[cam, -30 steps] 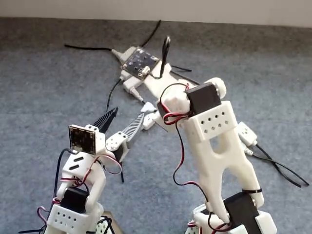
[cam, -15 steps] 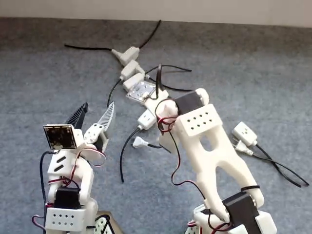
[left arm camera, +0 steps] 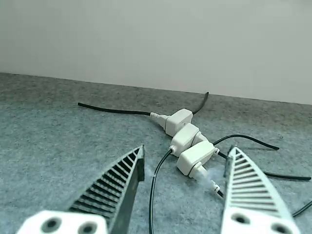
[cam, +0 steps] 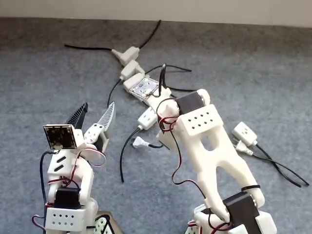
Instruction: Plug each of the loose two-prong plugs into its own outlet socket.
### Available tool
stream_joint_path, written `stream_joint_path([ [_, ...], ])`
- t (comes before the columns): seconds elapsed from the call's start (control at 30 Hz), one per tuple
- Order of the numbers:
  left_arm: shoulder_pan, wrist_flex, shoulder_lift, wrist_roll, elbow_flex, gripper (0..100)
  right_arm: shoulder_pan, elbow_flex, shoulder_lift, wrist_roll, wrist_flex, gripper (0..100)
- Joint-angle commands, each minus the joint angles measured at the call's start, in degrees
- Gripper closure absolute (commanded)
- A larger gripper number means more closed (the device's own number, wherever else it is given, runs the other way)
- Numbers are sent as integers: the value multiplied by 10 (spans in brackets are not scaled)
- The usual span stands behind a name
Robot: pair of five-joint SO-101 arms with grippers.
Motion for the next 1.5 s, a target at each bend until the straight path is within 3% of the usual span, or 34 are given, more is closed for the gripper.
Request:
stream_joint_path([
  [0.0, -9, 0, -6, 2, 7, 726, -22, -1, -5, 8, -43, 721],
  [0.27, -7, 0, -6, 3, 7, 726, -129, 114, 36, 7, -202, 721],
  [0.6, -6, 0, -5, 4, 7, 726, -142, 118, 114, -3, -346, 721],
  [0.8, -6, 0, -5, 4, 7, 726, -176, 96, 117, -112, -384, 721],
  [1.0, -6, 0, -5, 4, 7, 726, -175, 89, 125, -368, -387, 721],
  [1.23, -6, 0, -5, 4, 7, 726, -154, 73, 222, -404, -412, 721],
  [1.47, -5, 0, -4, 4, 7, 726, -160, -32, 266, -454, -304, 721],
])
